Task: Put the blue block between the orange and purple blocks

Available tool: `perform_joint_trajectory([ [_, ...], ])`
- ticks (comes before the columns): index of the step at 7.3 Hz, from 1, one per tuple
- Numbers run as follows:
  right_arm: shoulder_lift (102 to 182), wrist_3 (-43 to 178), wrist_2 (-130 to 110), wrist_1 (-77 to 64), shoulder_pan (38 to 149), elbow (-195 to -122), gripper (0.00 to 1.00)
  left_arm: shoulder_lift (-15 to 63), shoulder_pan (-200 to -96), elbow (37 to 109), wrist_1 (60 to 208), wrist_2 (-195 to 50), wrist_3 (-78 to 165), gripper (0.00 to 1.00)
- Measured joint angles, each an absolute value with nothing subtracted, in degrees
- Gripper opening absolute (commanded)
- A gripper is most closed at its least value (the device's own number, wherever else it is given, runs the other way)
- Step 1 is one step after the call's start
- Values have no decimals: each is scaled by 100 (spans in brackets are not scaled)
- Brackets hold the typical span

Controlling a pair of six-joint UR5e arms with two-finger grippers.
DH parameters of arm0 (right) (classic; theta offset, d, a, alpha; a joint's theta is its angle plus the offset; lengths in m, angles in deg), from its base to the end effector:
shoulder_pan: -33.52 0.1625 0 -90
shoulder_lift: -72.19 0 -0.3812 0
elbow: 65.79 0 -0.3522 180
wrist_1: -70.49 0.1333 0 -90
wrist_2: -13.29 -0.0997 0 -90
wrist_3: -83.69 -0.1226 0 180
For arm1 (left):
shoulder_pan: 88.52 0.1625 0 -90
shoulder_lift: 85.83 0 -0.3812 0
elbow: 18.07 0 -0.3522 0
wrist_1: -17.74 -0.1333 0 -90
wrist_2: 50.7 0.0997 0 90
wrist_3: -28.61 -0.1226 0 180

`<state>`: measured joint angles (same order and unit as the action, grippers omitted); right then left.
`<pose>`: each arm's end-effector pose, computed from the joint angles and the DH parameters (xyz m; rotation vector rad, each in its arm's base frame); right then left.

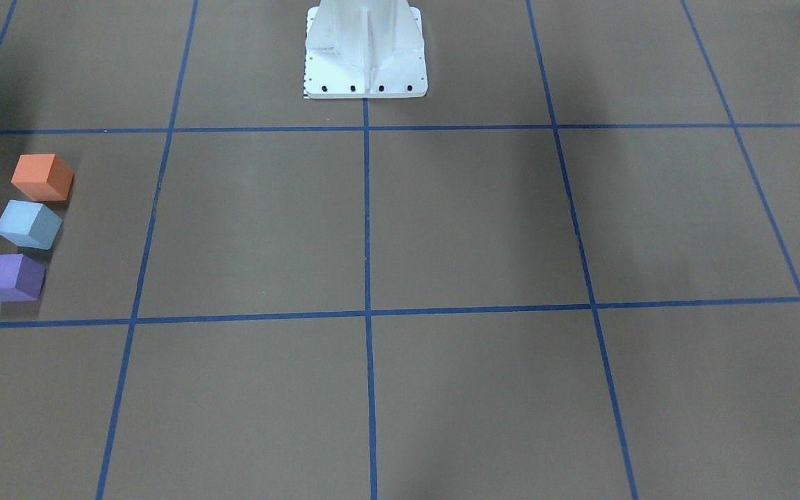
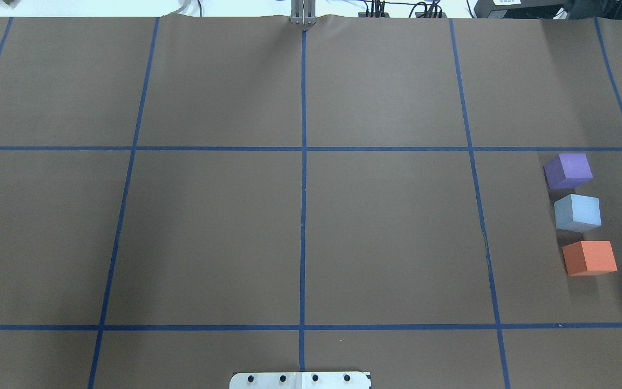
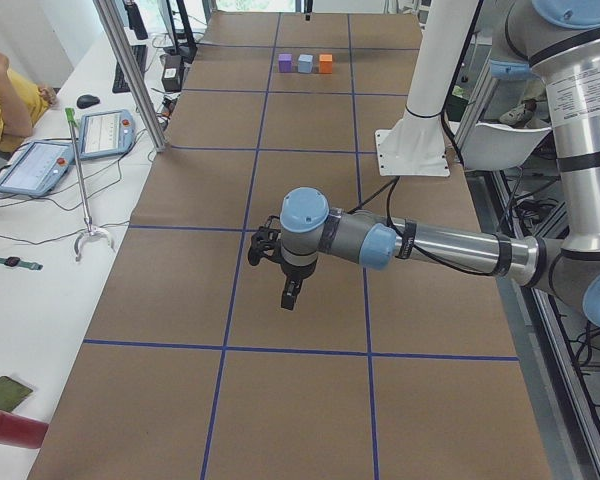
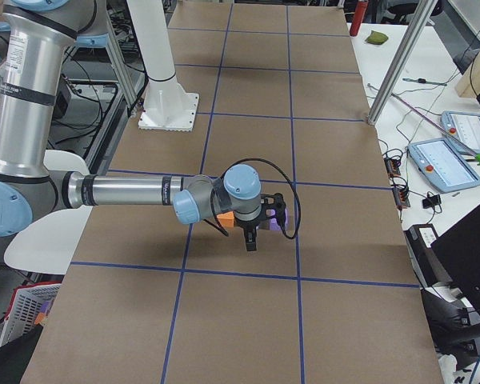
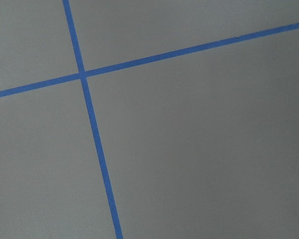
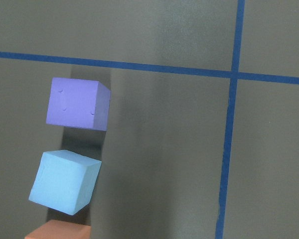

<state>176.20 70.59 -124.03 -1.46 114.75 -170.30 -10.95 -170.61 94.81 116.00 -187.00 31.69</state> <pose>-0.0154 -0.3830 0.5764 0.1442 -0.8610 -0.0630 0.0065 -0.3714 0.5368 0.1863 0.8252 0.1922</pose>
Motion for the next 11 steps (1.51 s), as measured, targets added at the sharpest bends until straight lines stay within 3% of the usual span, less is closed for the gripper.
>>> perform_joint_trajectory([
  [11, 17486, 7059, -12391, -150, 11417, -16952, 100, -1092, -17045, 9496, 11618, -18682, 3176, 100],
])
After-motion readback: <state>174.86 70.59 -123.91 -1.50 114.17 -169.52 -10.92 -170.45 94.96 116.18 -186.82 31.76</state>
